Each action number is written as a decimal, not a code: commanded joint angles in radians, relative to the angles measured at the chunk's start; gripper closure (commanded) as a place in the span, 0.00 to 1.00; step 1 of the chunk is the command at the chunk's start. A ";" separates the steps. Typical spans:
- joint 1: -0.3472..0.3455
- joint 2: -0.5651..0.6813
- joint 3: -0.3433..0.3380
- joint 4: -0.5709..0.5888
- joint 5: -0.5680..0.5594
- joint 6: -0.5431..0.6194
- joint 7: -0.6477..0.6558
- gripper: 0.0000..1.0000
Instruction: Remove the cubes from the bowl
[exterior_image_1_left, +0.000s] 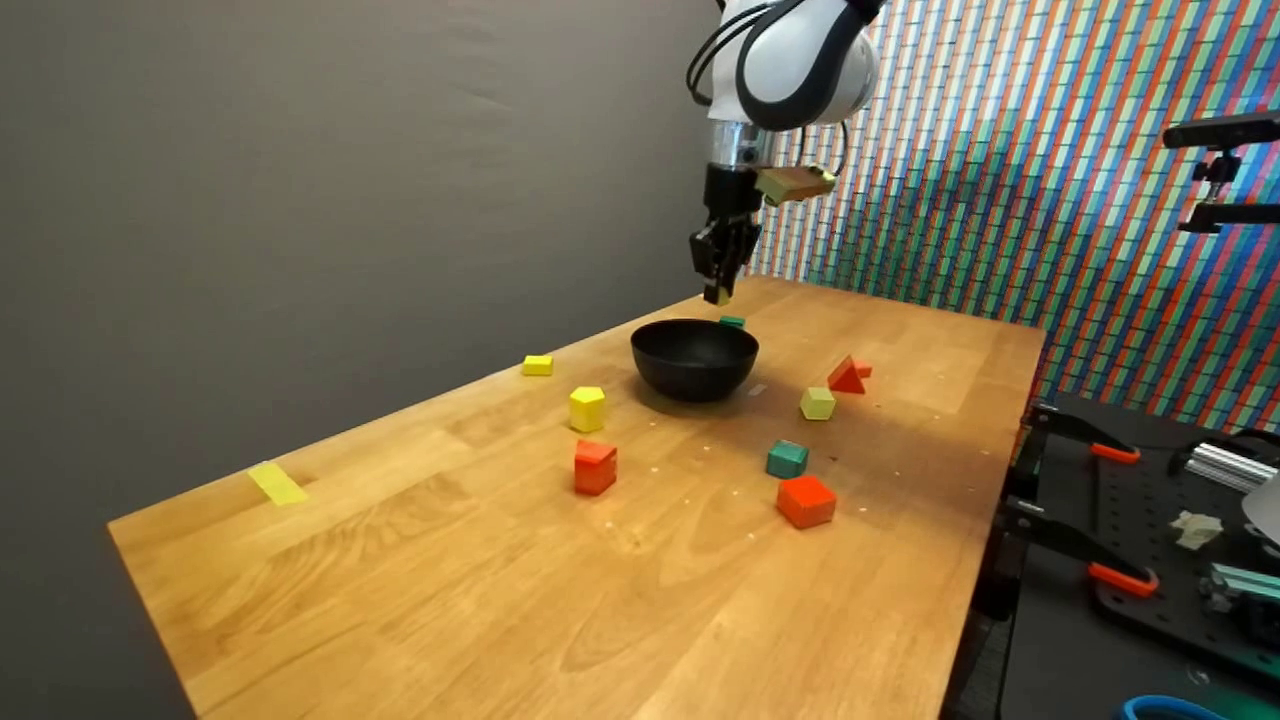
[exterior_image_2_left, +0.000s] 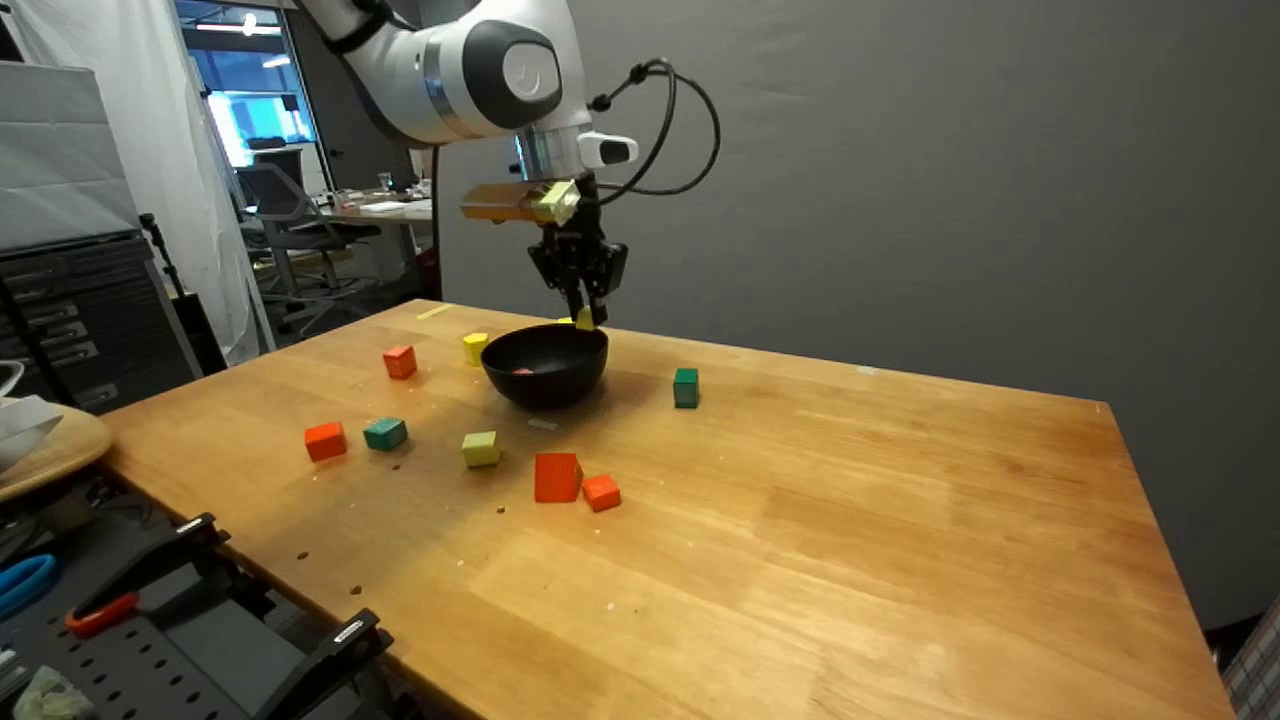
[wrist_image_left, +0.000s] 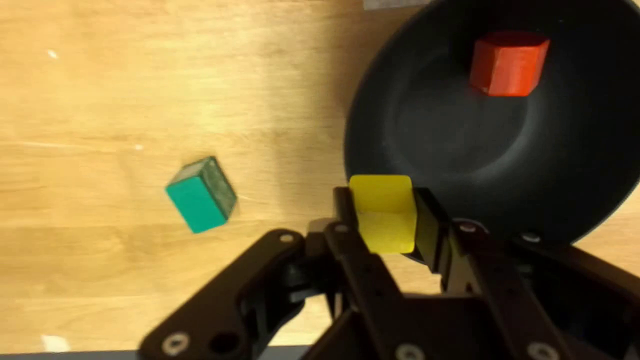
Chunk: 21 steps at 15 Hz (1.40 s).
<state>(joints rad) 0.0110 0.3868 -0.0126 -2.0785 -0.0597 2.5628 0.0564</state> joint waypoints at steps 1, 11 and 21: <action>-0.070 -0.156 -0.030 -0.176 0.048 0.049 -0.032 0.84; -0.189 -0.032 0.005 -0.225 0.284 0.165 -0.155 0.50; 0.018 -0.046 -0.006 -0.044 -0.005 0.211 -0.075 0.00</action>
<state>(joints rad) -0.0434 0.2959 -0.0118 -2.2541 0.0317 2.8196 -0.0337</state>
